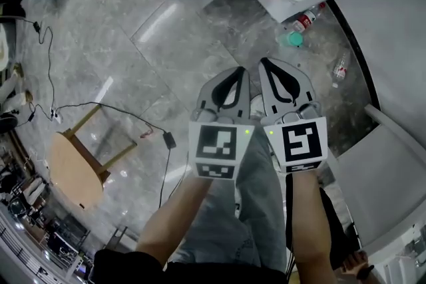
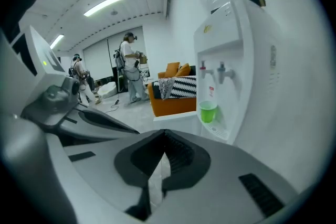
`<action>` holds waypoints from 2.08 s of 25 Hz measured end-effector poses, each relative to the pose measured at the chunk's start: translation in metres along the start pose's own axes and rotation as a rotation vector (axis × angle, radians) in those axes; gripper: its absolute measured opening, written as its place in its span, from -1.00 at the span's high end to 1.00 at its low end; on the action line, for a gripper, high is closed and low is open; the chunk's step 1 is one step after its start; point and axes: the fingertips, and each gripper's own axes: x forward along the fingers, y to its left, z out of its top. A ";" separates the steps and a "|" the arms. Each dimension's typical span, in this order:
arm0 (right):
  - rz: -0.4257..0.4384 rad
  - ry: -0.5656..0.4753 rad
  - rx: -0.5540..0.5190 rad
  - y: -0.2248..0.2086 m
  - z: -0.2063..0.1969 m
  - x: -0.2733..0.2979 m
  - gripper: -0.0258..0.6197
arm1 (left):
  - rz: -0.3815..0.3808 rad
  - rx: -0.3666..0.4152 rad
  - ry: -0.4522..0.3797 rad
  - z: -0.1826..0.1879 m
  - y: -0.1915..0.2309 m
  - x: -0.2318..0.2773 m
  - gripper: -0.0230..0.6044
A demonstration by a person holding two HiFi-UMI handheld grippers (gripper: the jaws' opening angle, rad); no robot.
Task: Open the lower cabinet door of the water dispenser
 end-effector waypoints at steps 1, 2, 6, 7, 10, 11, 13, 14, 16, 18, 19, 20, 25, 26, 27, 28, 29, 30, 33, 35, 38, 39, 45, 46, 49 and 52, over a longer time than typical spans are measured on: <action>-0.011 -0.010 0.014 -0.002 0.005 -0.006 0.89 | -0.007 0.002 -0.007 0.004 -0.004 -0.003 0.89; -0.020 -0.024 0.025 -0.004 0.012 -0.012 0.89 | -0.012 0.005 -0.015 0.009 -0.007 -0.005 0.89; -0.051 -0.076 0.054 -0.008 0.038 -0.038 0.89 | -0.029 0.016 -0.038 0.029 -0.016 -0.015 0.89; -0.057 -0.079 0.057 -0.009 0.042 -0.045 0.89 | -0.033 0.017 -0.042 0.035 -0.018 -0.018 0.89; -0.068 -0.094 0.046 -0.009 0.058 -0.061 0.89 | -0.033 0.014 -0.066 0.054 -0.024 -0.035 0.89; -0.068 -0.100 0.044 -0.009 0.064 -0.067 0.89 | -0.030 0.012 -0.075 0.060 -0.025 -0.041 0.89; -0.075 -0.114 0.046 -0.008 0.078 -0.079 0.89 | -0.027 0.015 -0.093 0.072 -0.028 -0.052 0.89; -0.081 -0.123 0.047 -0.008 0.085 -0.086 0.89 | -0.026 0.018 -0.101 0.078 -0.030 -0.057 0.89; -0.090 -0.142 0.040 -0.008 0.100 -0.099 0.89 | -0.032 0.019 -0.113 0.090 -0.038 -0.065 0.89; -0.085 -0.159 0.026 -0.006 0.114 -0.110 0.89 | -0.050 0.026 -0.121 0.101 -0.050 -0.075 0.89; -0.080 -0.162 0.021 -0.004 0.120 -0.115 0.89 | -0.056 0.029 -0.125 0.106 -0.055 -0.082 0.89; -0.075 -0.164 0.020 -0.003 0.125 -0.121 0.89 | -0.059 0.029 -0.129 0.110 -0.060 -0.088 0.89; -0.087 -0.184 0.010 -0.001 0.157 -0.154 0.89 | -0.080 0.035 -0.153 0.135 -0.079 -0.114 0.89; -0.088 -0.184 0.002 0.001 0.163 -0.160 0.89 | -0.086 0.042 -0.161 0.142 -0.082 -0.121 0.89; -0.088 -0.184 -0.008 0.003 0.170 -0.166 0.89 | -0.090 0.050 -0.171 0.149 -0.085 -0.127 0.89; -0.092 -0.184 -0.015 0.003 0.177 -0.172 0.89 | -0.093 0.057 -0.184 0.158 -0.087 -0.133 0.89; -0.098 -0.189 -0.020 0.002 0.185 -0.178 0.89 | -0.096 0.063 -0.199 0.167 -0.090 -0.140 0.89; -0.104 -0.201 -0.027 0.002 0.194 -0.185 0.89 | -0.100 0.068 -0.213 0.176 -0.092 -0.146 0.89; -0.128 -0.231 -0.033 0.003 0.220 -0.206 0.89 | -0.111 0.075 -0.249 0.199 -0.101 -0.169 0.89; -0.160 -0.232 -0.028 0.002 0.233 -0.219 0.89 | -0.114 0.066 -0.269 0.212 -0.105 -0.183 0.89; -0.204 -0.239 -0.034 0.001 0.251 -0.234 0.89 | -0.103 0.042 -0.289 0.226 -0.107 -0.199 0.89; -0.211 -0.251 -0.025 0.002 0.255 -0.239 0.89 | -0.106 0.042 -0.295 0.230 -0.109 -0.203 0.89; -0.201 -0.367 0.046 0.007 0.281 -0.272 0.89 | -0.141 0.066 -0.339 0.255 -0.130 -0.228 0.89; -0.203 -0.383 0.064 0.008 0.285 -0.278 0.89 | -0.150 0.075 -0.345 0.260 -0.136 -0.233 0.89; -0.203 -0.411 0.094 0.012 0.293 -0.294 0.89 | -0.178 0.107 -0.373 0.274 -0.151 -0.252 0.89; -0.193 -0.429 0.104 0.015 0.300 -0.305 0.89 | -0.199 0.136 -0.406 0.288 -0.162 -0.262 0.89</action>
